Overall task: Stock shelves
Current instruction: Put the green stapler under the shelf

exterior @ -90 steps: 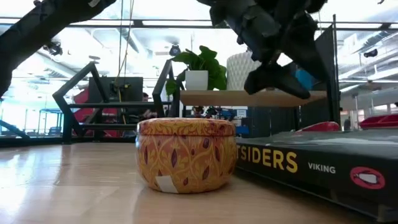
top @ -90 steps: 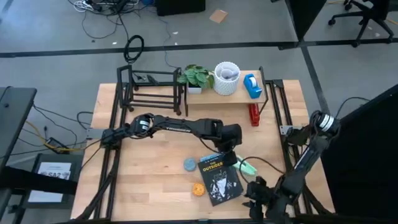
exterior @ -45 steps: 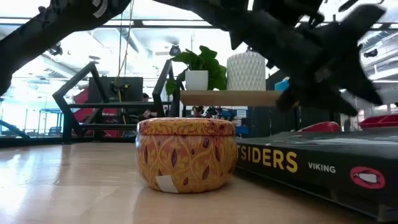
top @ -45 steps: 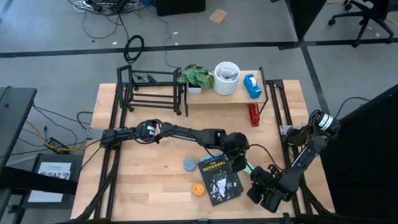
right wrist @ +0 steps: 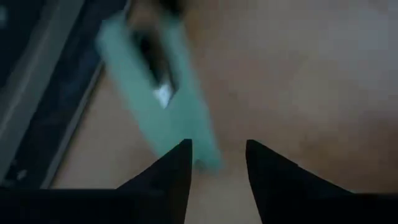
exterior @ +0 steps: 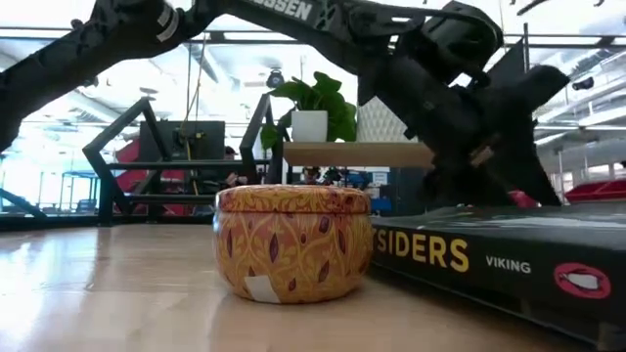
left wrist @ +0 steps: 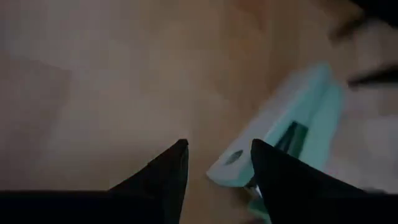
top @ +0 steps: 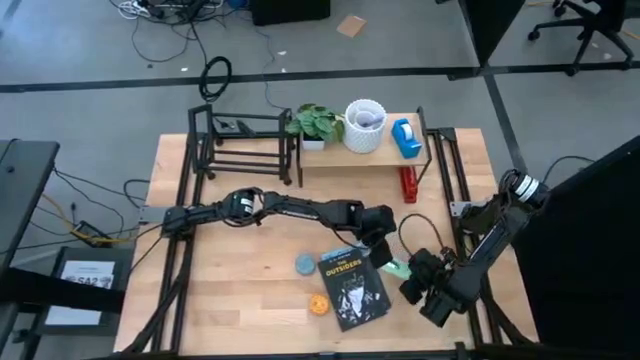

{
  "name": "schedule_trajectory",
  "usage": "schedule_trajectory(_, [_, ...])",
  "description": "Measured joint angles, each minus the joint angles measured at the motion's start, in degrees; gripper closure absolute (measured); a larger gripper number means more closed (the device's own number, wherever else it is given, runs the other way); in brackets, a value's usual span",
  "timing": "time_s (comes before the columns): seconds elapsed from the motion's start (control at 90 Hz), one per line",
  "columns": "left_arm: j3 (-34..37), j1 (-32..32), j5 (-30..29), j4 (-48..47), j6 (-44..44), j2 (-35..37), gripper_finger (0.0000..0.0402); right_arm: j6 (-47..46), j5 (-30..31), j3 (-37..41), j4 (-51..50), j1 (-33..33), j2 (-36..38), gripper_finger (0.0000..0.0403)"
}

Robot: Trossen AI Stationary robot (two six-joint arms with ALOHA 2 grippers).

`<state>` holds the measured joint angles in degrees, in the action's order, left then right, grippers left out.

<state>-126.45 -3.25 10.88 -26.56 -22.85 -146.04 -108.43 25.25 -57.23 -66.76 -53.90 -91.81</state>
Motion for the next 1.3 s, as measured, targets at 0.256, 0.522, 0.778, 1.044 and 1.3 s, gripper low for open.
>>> schedule_trajectory(0.256, [-0.1, -1.4, 0.0, -3.8, 1.5, 0.7, 0.0245, -1.0, 7.8, 0.0, -2.3, -0.9, 7.0, 0.0283])
schedule_trajectory(0.522, [-6.5, -4.0, -7.6, -14.7, 21.5, 2.0, 0.0246, 6.4, 16.3, 0.0, 9.7, -5.5, 5.4, 0.0284])
schedule_trajectory(0.778, [-4.3, -3.9, -3.8, -15.9, 18.7, 1.3, 0.0245, 5.4, 19.1, 0.0, 11.9, -6.0, 2.9, 0.0286])
schedule_trajectory(1.044, [-0.6, -4.0, -3.3, -9.3, 13.3, 1.4, 0.0245, 5.0, 19.1, 0.0, 12.2, -6.0, 2.8, 0.0288])
schedule_trajectory(1.3, [-0.6, -4.0, -4.2, -5.4, 12.1, 1.4, 0.0302, 5.1, 21.3, 0.0, 14.0, -5.9, 2.8, 0.0289])
